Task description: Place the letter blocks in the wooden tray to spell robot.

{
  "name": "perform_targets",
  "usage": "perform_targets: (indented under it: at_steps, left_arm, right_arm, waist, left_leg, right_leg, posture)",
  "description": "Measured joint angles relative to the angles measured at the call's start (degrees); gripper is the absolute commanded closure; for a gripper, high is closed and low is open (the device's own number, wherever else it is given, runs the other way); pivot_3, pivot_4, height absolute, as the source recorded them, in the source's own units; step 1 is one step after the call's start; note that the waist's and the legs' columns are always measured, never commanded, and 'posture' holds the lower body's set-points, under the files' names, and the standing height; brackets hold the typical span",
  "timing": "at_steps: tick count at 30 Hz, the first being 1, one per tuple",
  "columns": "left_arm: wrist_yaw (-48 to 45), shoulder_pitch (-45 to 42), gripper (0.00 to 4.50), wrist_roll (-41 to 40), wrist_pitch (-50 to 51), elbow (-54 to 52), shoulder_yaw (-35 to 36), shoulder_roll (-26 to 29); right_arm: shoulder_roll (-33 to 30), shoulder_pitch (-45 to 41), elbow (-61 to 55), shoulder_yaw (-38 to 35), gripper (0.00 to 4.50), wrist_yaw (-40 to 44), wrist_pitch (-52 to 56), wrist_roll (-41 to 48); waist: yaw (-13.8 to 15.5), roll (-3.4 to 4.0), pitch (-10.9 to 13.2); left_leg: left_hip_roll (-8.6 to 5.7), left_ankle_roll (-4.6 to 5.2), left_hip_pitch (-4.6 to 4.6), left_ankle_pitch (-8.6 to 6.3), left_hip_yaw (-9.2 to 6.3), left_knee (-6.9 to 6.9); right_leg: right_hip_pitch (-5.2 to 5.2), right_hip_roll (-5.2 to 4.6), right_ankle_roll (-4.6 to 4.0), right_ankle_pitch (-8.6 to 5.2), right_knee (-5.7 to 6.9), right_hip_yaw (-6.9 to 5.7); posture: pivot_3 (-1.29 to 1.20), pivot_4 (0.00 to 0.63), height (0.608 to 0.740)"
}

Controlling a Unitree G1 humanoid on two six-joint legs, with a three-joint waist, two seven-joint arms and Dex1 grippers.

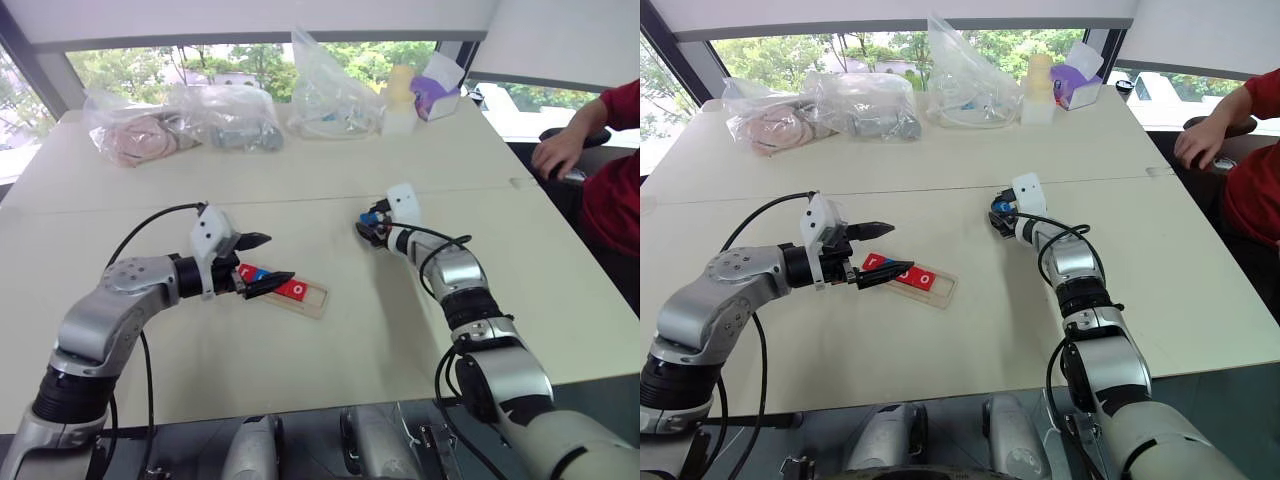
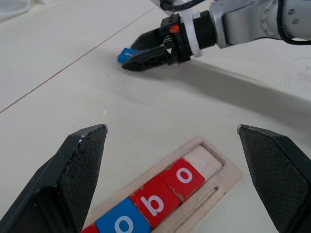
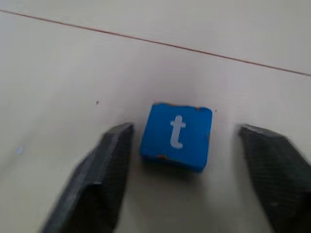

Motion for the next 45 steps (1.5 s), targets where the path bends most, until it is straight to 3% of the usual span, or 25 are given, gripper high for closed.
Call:
perform_targets:
  at_steps: [2,6,9,13,17,22,27,33,34,36,38,40,45]
  left_arm:
    - [0.11,1.04,0.0,0.38,0.0,-0.36,0.13,0.45]
    - [0.2,1.83,0.0,0.53,0.09,-1.18,0.58,0.56]
    - [0.18,2.61,0.0,0.49,0.11,-2.38,0.82,0.67]
    - [-1.49,4.04,0.0,-0.44,0.36,-3.54,1.59,2.68]
    - [-6.1,4.24,0.0,-0.82,0.6,-4.95,0.53,6.76]
    - [-9.58,4.09,0.0,-1.19,2.02,-6.43,-3.46,7.56]
    - [-10.22,1.81,0.0,-0.92,2.06,-5.38,-5.59,6.4]
    - [-11.09,0.95,0.0,-0.84,2.17,-4.09,-6.35,6.31]
    - [-11.1,0.96,0.0,-0.84,2.3,-4.11,-6.34,6.33]
    - [-11.17,1.27,0.0,-0.9,2.85,-4.22,-6.22,6.69]
    - [-11.29,1.71,0.0,-1.21,3.31,-4.28,-6.0,7.36]
    - [-12.11,2.03,0.0,-2.36,4.28,-4.41,-4.69,8.76]
    - [-15.15,1.49,0.0,-4.33,5.2,-5.35,-2.96,12.23]
  right_arm:
    - [0.47,-0.51,1.42,0.04,3.32,0.05,-1.65,-0.52]
    - [0.49,-0.25,1.4,0.0,3.32,-0.1,-2.29,-0.69]
    - [-0.4,5.58,-8.49,0.31,3.32,-0.18,0.3,-1.05]
    - [-4.0,17.66,-32.93,0.79,3.32,0.34,11.81,-0.62]
    - [-3.05,30.65,-61.94,-2.16,3.32,-3.15,32.37,2.84]
    - [5.15,39.45,-79.86,-4.32,3.32,-8.38,51.98,5.69]
    - [9.65,41.14,-82.35,-3.96,3.32,-12.12,56.47,5.71]
    - [10.19,40.64,-81.93,-2.0,0.19,-13.25,55.47,6.1]
    - [9.71,40.45,-81.93,-1.65,0.01,-13.08,55.49,6.24]
    - [8.74,40.08,-81.75,-2.16,0.01,-12.65,55.36,6.33]
    - [2.84,39.55,-81.44,-1.22,0.01,-10.06,52.95,6.1]
    - [-11.3,37.42,-78.91,0.65,0.01,-2.28,44.53,5.93]
    - [-25.72,35.0,-71.49,-4.0,0.01,25.38,26.19,16.02]
  waist:
    - [-0.05,0.0,0.0]
    - [0.07,0.0,0.0]
    - [0.39,0.03,0.01]
    - [0.63,0.04,0.02]
    - [0.59,0.04,0.01]
    - [0.19,0.05,0.01]
    - [0.38,0.04,0.0]
    - [0.28,0.04,0.0]
    - [0.29,0.04,0.0]
    - [0.39,0.04,0.0]
    - [0.41,0.06,0.03]
    - [0.34,0.06,0.1]
    - [0.38,0.0,0.09]
  left_leg:
    - [0.01,0.0,0.0,0.0,-0.02,-0.01]
    - [0.02,0.0,0.0,0.0,-0.13,0.0]
    - [0.01,0.0,-0.05,0.0,-0.26,-0.05]
    - [0.01,0.0,-0.14,-0.01,-0.39,-0.09]
    - [0.03,-0.01,-0.09,-0.01,-0.43,-0.12]
    - [0.06,-0.03,-0.02,0.01,-0.38,-0.07]
    - [0.02,-0.05,-0.04,0.02,-0.38,-0.03]
    - [0.0,-0.04,-0.08,0.02,-0.38,-0.08]
    - [0.0,-0.04,-0.07,0.02,-0.38,-0.07]
    - [0.01,-0.04,-0.08,0.02,-0.39,-0.05]
    - [-0.01,-0.04,-0.1,0.02,-0.37,-0.03]
    - [-0.07,-0.04,-0.11,0.02,-0.24,-0.01]
    - [-0.06,0.04,-0.07,-0.03,-0.26,-0.15]
  right_leg:
    - [0.0,-0.01,0.0,0.0,0.0,0.0]
    - [0.0,-0.02,0.0,0.0,0.0,0.0]
    - [-0.02,-0.06,0.01,0.0,-0.01,-0.02]
    - [-0.06,-0.12,0.07,-0.03,-0.01,-0.03]
    - [-0.04,-0.04,0.0,-0.08,-0.01,-0.07]
    - [-0.04,-0.03,-0.24,-0.16,-0.01,-0.02]
    - [0.0,-0.08,-0.25,-0.16,-0.09,-0.03]
    - [-0.01,-0.06,-0.2,-0.18,-0.15,-0.03]
    - [-0.01,-0.06,-0.19,-0.18,-0.15,-0.03]
    - [0.0,-0.08,-0.2,-0.18,-0.15,-0.03]
    - [0.0,-0.14,-0.19,-0.19,-0.18,-0.03]
    - [0.0,-0.24,-0.17,-0.2,-0.28,0.04]
    - [0.07,0.01,-0.05,-0.27,-0.31,-0.06]
  posture:
    - [0.0,0.15,0.735]
    - [0.0,0.15,0.735]
    - [0.0,0.15,0.735]
    - [0.0,0.15,0.735]
    - [0.0,0.15,0.735]
    - [0.0,0.15,0.735]
    - [0.0,0.15,0.735]
    - [0.0,0.15,0.735]
    - [0.0,0.15,0.735]
    - [0.0,0.15,0.735]
    - [0.0,0.15,0.735]
    - [0.0,0.15,0.735]
    - [0.0,0.15,0.735]
